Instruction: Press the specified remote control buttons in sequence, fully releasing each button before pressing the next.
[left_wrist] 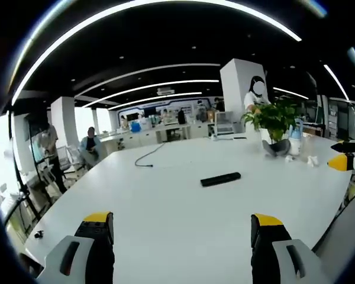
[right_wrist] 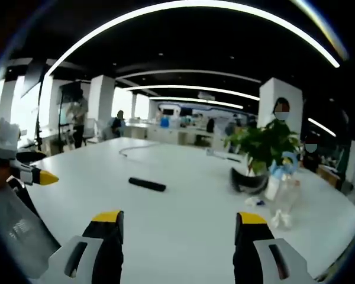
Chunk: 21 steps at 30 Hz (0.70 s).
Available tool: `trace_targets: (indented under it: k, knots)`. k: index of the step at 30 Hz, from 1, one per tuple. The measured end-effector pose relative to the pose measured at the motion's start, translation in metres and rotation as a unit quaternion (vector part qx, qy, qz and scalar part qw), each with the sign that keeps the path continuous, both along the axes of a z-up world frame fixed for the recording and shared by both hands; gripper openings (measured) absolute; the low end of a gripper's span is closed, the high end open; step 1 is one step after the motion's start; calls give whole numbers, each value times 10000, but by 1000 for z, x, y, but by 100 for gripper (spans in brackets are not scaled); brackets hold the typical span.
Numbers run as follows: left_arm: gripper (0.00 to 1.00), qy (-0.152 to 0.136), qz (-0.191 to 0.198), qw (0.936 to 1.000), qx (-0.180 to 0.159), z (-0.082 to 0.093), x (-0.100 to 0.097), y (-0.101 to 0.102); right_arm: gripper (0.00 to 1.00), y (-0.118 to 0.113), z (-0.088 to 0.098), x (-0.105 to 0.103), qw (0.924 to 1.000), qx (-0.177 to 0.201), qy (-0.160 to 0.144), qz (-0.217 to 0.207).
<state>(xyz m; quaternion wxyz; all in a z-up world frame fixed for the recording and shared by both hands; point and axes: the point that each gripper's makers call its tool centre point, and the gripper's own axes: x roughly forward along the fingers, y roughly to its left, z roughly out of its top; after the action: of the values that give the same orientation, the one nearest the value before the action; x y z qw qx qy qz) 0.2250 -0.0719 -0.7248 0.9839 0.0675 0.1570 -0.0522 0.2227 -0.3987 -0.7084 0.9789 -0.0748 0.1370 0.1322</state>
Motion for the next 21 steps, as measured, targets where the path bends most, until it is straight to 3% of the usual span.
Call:
trace_targets:
  k: [14, 21]
  knots:
    - [100, 65, -21, 10000, 72, -3, 0, 0, 75, 1, -2, 0, 10000, -29, 64, 6]
    - [100, -87, -34, 9998, -151, 3, 1, -1, 74, 2, -3, 0, 10000, -20, 83, 28]
